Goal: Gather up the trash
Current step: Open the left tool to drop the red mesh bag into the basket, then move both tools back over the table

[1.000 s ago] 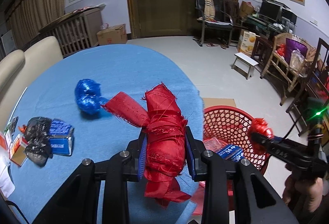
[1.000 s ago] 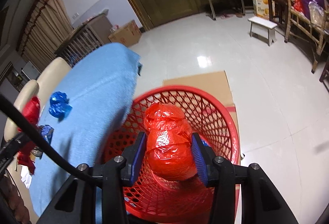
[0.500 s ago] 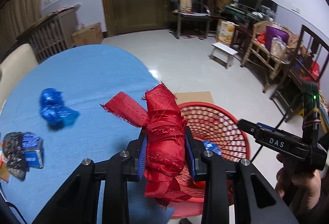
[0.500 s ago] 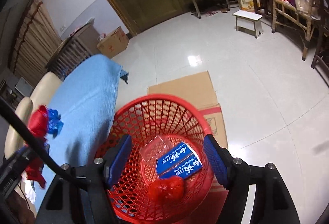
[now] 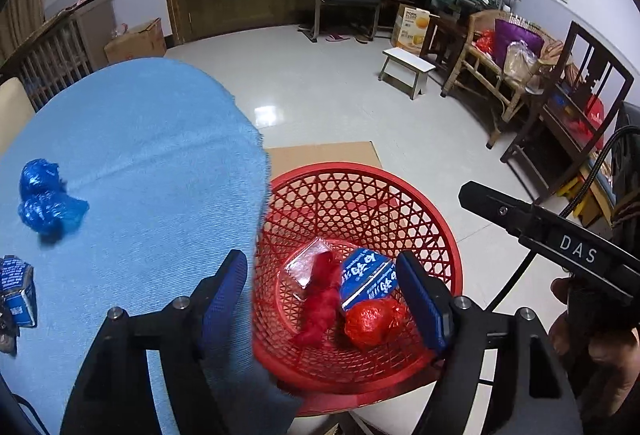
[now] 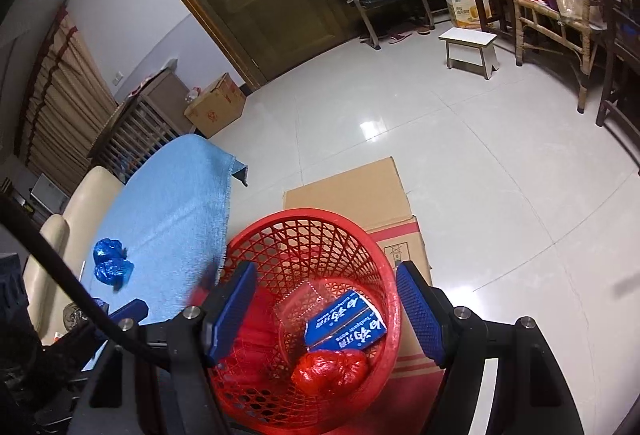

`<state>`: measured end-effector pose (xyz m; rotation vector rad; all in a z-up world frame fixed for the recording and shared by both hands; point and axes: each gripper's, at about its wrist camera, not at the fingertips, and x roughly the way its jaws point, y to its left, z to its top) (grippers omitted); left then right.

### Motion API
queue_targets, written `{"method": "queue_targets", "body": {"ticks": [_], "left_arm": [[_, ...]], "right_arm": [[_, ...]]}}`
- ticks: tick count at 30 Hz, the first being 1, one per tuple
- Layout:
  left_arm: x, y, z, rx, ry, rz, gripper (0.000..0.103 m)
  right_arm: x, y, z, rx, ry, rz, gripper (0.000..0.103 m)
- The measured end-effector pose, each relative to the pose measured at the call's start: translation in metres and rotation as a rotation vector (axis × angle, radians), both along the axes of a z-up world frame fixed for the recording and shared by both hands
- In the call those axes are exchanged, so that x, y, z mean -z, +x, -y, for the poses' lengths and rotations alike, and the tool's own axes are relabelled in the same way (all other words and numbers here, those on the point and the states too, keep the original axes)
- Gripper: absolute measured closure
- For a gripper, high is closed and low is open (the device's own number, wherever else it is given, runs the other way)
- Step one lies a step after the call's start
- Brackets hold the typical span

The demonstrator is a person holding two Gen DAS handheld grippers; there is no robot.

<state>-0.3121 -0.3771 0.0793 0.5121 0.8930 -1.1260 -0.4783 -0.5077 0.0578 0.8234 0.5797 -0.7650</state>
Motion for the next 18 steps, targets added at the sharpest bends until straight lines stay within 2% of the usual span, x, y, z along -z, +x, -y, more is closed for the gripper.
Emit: {"method": "queue_targets", "body": {"ticks": [4,9,18], "left_arm": [[-0.019,0.015,-0.026,-0.052,-0.053,0.03,0.026],[-0.033,0.047,-0.075,-0.175,-0.098,0.039,0.026],[-0.023,0.1,-0.18,-0.422,-0.105,0.043,0.026]], "right_arm": [[-0.008,0.006,-0.008,-0.013,-0.021,0.001,0.028],[-0.011,0.028,-0.026,-0.06,-0.017,0.008,0.028],[-0.005,0.104,-0.088,-0.262,-0.009,-0.022,0.028]]}}
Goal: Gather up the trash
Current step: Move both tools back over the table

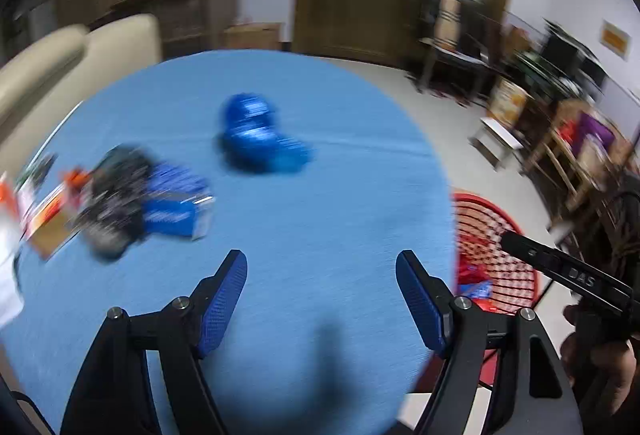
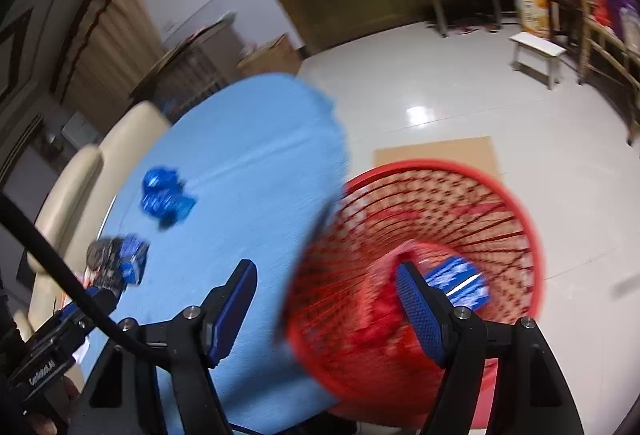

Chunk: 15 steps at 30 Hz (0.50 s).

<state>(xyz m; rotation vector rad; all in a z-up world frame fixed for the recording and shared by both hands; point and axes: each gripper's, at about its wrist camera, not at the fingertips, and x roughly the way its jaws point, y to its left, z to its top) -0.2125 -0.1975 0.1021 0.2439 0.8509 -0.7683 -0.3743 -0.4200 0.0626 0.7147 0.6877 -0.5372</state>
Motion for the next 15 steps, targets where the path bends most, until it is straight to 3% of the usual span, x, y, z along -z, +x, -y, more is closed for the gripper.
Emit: {"method": "queue_targets", "body": {"ticks": [10,15], "left_arm": [[0.032,0.068,-0.116,-0.314,-0.007,-0.064,0.025],[0.034,0.103,-0.129,-0.347,0.0,-0.059,0.025]], "right_arm": [[-0.011,0.06,-0.067,-0.192,-0.059,-0.033,0.028],[-0.015,0.073,-0.087,-0.237,-0.072,-0.039,0.028]]}}
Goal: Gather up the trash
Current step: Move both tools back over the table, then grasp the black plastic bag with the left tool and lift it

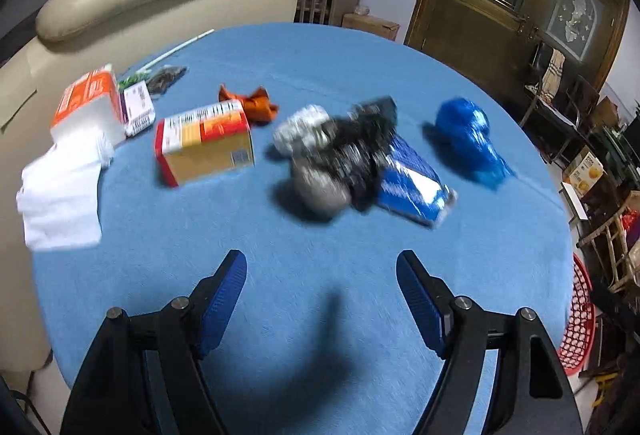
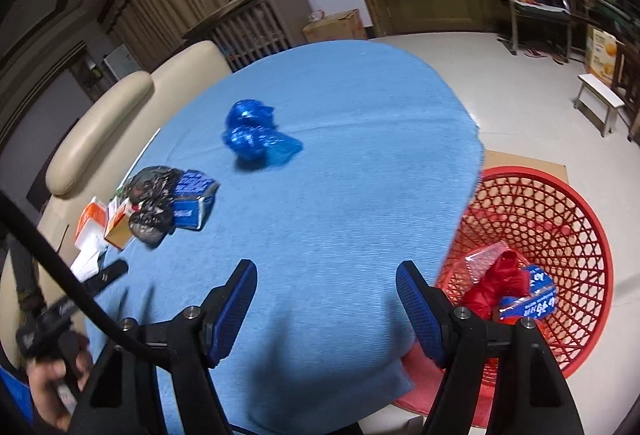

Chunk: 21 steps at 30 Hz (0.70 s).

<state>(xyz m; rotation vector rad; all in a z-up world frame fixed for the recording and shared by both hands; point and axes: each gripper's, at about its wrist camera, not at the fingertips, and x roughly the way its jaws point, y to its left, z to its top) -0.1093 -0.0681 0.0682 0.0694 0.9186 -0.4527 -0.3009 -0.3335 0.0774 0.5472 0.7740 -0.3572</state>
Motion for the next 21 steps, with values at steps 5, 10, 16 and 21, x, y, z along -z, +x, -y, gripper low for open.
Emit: {"method": "queue_targets", "body": {"ticks": [5,10,16,21], "left_arm": [[-0.002,0.035,0.026,0.104,0.083,0.048,0.024],[0.008,0.051,0.056,0.213,0.202,0.089,0.024],[0.027,0.071,0.075,0.236,0.221,0.034,0.024],[0.039,0.076,0.075,0.229,0.176,-0.025,0.066]], "right_arm": [[-0.002,0.003,-0.012,-0.028,-0.026,-0.011,0.028],[-0.002,-0.003,-0.013,-0.023,-0.042,-0.016,0.028],[0.004,-0.01,-0.002,0.001,-0.031,-0.03,0.028],[0.007,-0.007,0.002,-0.005,-0.024,-0.036,0.028]]}}
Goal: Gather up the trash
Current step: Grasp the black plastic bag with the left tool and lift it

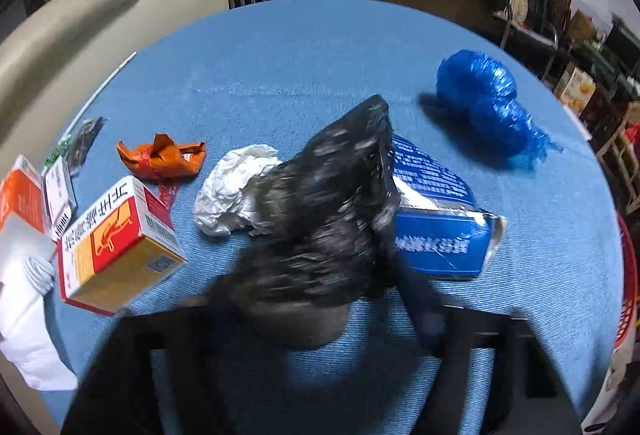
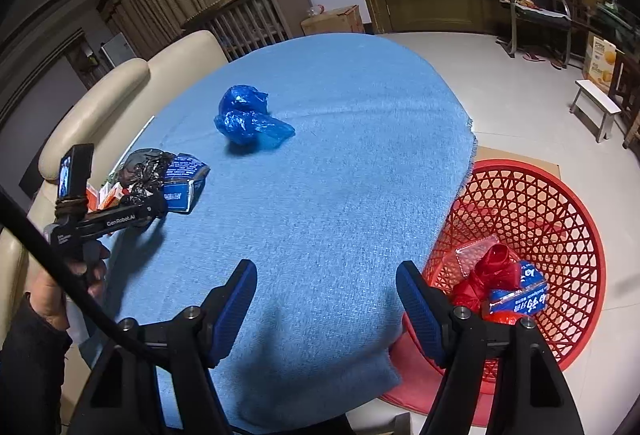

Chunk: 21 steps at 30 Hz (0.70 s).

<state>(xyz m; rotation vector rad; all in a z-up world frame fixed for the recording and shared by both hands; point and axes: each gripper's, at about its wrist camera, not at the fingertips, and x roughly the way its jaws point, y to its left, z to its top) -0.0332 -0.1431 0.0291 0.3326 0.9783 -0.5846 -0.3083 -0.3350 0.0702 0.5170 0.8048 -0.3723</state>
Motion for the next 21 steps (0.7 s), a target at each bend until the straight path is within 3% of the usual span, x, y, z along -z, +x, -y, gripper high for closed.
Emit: {"method": "queue_targets", "body": {"ticks": [1,10,21], "left_arm": [[0.001,0.0,-0.002,-0.006,-0.004,-0.023,0.068],[-0.018,-0.043,-0.041,-0.079,-0.081,0.028,0.071],[-0.006,-0.085,-0.091,-0.145,-0.071,0.013,0.072]], "right_arm": [[0.0,0.002,0.001,-0.006,0.001,0.001,0.028],[0.006,0.028,-0.008,-0.059,0.011,0.0,0.028],[-0.013,0.039,-0.018,-0.077,-0.026,0.014,0.028]]}}
